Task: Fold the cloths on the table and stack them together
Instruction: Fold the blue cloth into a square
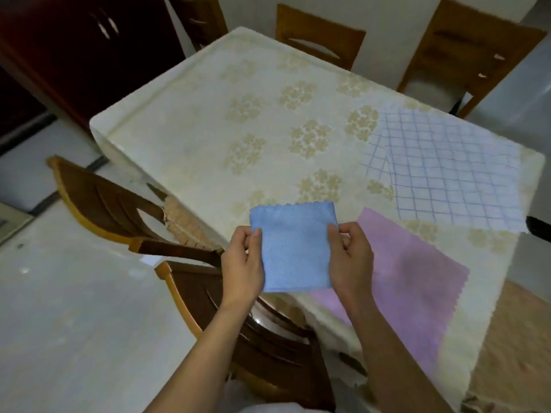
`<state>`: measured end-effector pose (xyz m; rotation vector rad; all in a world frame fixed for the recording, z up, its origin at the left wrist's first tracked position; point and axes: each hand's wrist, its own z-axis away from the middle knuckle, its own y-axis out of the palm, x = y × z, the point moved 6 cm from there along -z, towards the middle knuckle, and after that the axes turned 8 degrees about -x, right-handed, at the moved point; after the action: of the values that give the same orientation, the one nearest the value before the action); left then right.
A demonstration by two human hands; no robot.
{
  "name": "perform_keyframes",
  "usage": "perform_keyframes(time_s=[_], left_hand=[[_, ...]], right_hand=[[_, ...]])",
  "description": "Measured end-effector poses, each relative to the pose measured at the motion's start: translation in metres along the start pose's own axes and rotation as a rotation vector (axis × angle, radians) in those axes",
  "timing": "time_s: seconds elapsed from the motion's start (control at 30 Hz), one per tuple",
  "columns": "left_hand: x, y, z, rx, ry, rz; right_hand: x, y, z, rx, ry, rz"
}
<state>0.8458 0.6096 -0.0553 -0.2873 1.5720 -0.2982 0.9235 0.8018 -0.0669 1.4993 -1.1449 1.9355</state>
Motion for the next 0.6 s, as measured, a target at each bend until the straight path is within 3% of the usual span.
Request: perform_keyframes(time_s=[0.6], left_hand=[[0.065, -0.203, 0.09, -0.646, -0.271, -0.056]], right_hand=[[0.057, 0.144, 0.142, 0.643, -0.267, 0.017]])
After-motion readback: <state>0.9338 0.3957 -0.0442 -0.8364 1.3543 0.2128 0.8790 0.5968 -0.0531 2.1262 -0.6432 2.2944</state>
